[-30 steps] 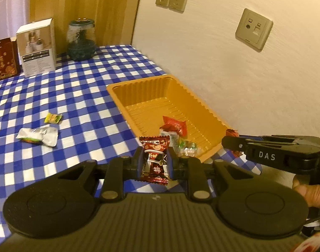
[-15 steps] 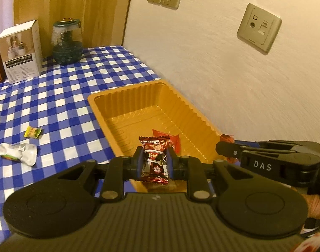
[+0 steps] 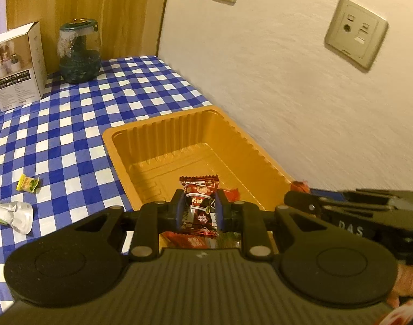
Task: Organize snacks
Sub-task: 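Open both grippers to drop the candies into the orange tray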
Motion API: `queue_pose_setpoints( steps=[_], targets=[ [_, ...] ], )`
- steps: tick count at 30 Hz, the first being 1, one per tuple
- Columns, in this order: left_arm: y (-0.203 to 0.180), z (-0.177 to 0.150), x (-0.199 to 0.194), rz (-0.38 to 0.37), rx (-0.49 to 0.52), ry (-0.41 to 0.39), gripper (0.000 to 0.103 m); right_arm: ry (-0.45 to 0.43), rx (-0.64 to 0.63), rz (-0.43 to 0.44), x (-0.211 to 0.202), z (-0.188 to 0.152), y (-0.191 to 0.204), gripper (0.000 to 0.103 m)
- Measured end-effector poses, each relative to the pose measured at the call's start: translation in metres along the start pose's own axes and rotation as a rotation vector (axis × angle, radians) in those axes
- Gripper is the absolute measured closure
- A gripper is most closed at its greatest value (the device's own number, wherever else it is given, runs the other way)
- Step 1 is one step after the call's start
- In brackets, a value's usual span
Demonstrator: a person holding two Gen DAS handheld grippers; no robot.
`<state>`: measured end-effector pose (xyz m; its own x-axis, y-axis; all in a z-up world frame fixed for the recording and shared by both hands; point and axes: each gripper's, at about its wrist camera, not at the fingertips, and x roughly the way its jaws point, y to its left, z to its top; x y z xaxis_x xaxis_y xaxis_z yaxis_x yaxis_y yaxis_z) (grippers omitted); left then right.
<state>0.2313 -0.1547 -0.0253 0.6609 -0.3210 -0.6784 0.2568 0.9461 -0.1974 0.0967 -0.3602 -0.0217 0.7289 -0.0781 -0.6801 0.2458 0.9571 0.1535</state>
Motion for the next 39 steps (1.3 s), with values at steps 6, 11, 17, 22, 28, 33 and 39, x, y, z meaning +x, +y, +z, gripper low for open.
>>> queue_pose_setpoints(
  steps=[6,11,17,22,28,33,39],
  targets=[
    [0.009,-0.002,-0.003,0.015,-0.016,-0.008,0.067,0.011,0.004,0.002,0.003,-0.005,0.001,0.081],
    [0.023,-0.014,-0.014,0.039,-0.052,-0.010,0.067,0.016,0.009,0.009,0.003,-0.008,0.003,0.081],
    [0.038,-0.029,-0.030,0.066,-0.099,-0.014,0.067,0.012,0.006,0.024,0.003,-0.006,0.010,0.081],
    [0.043,-0.033,-0.039,0.071,-0.114,-0.020,0.067,0.011,0.006,0.046,0.007,-0.001,0.014,0.081],
    [0.047,-0.037,-0.047,0.077,-0.117,-0.024,0.067,-0.020,0.041,0.084,0.009,0.004,0.013,0.041],
    [0.053,-0.046,-0.057,0.090,-0.129,-0.025,0.065,-0.026,0.071,0.070,0.000,-0.002,0.009,0.041],
    [0.060,-0.057,-0.072,0.106,-0.145,-0.020,0.065,-0.009,0.087,0.050,-0.017,-0.016,0.010,0.041]
  ],
)
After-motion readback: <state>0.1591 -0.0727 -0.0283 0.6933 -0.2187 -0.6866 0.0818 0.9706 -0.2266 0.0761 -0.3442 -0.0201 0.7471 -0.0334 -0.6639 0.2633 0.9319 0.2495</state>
